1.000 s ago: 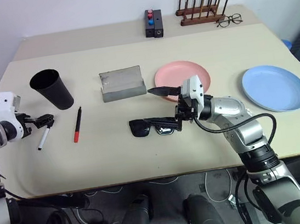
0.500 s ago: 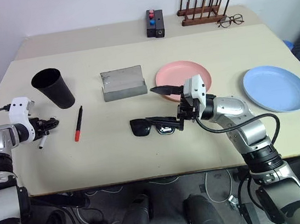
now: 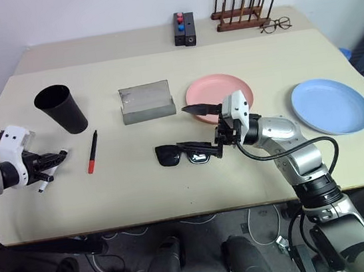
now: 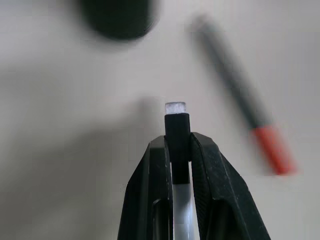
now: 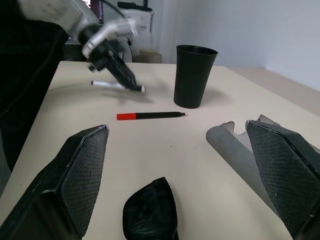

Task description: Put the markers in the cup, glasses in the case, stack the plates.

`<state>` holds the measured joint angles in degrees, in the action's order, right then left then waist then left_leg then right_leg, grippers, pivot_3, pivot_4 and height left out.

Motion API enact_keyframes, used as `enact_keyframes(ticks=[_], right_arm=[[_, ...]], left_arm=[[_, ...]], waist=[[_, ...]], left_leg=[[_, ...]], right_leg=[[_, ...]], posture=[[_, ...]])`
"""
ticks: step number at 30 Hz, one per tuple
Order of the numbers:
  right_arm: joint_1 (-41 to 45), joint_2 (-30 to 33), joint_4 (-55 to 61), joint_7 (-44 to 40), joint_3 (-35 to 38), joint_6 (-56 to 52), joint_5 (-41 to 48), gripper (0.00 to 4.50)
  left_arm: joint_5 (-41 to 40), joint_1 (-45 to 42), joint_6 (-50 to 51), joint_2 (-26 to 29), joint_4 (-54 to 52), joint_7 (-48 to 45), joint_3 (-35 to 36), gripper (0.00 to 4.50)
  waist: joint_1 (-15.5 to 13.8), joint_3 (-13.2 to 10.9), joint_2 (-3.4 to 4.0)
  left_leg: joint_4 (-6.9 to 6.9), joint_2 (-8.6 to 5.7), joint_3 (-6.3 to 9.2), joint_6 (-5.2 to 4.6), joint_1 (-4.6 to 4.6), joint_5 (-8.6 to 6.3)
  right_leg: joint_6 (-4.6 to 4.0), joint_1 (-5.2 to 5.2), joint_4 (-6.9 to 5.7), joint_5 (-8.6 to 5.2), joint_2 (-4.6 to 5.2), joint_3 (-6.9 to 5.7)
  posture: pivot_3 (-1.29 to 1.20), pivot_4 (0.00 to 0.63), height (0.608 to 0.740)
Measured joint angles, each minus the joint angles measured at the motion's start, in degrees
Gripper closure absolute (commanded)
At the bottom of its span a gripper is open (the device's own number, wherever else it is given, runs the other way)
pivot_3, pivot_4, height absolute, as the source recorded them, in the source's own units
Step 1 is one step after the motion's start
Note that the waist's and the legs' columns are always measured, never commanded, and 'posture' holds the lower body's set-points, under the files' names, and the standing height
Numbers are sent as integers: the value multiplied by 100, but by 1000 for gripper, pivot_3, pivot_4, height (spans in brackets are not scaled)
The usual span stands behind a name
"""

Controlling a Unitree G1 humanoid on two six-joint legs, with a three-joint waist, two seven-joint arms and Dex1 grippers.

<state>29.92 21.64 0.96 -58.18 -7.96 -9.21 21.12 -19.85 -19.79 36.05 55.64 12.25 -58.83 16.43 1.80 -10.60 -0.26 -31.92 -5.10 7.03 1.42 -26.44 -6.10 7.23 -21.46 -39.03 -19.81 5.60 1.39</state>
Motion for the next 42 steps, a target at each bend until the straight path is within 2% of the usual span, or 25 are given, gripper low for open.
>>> enact_keyframes(ticks=[3,6,10,14,18,23,27,32,42], right_arm=[[22,23,-28,-165,92,-263,287,0],[141,25,-31,-298,280,-672,716,0],[297,-13,-31,-273,539,-919,1049,0],[298,0,-99,-292,534,-896,1005,0],[315,-1,-179,-290,523,-822,909,0],[378,-20,-195,-239,509,-663,801,0],[362,-15,-182,-171,508,-663,742,0],[216,22,-76,-100,517,-666,724,0],[25,209,173,-53,517,-788,726,0]], left_arm=[[-571,-176,-653,-380,-783,-64,603,4470],[-1182,-764,-639,-646,-842,107,1054,4470],[-1329,-1203,-1277,-974,-629,495,1359,4470],[-959,-1891,-2424,-1110,473,883,1344,4470],[-599,-2888,-3674,-1266,2018,1161,1321,4470],[-401,-3789,-4893,-1413,3590,1045,1150,4470],[-310,-4065,-5618,-1512,4643,849,1123,4470],[-274,-4075,-6081,-1544,5434,649,1127,4470],[-186,-4059,-6419,-1585,5968,704,1140,4470]], waist=[[-94,0,0],[-92,0,-1],[-60,0,-1],[-74,0,-2],[-121,-3,-12],[-88,-4,-27],[-43,-5,-27],[19,-9,-35],[73,-10,-36]], left_leg=[[-2,0,3,0,1,0],[-4,-1,2,0,1,0],[-1,0,-3,-14,2,9],[-5,-4,-6,-15,4,13],[-15,-8,-2,-16,2,14],[-15,-10,-4,-16,2,14],[-13,-8,-7,-17,0,15],[-15,-8,-5,-17,-3,16],[-17,-7,-4,-17,-2,16]], right_leg=[[-12,1,1,-6,1,-1],[-9,1,1,-4,-1,-6],[8,1,0,4,-6,-4],[10,3,-4,6,-12,-7],[13,7,-5,7,-17,-19],[18,11,-6,9,-17,-19],[18,19,-17,9,-20,-15],[19,19,-20,9,-22,-17],[19,20,-26,8,-24,-17]], posture=[[0,150,740],[0,150,740],[0,150,740],[0,150,740],[0,150,740],[0,150,740],[0,150,740],[0,150,740],[0,150,740]])
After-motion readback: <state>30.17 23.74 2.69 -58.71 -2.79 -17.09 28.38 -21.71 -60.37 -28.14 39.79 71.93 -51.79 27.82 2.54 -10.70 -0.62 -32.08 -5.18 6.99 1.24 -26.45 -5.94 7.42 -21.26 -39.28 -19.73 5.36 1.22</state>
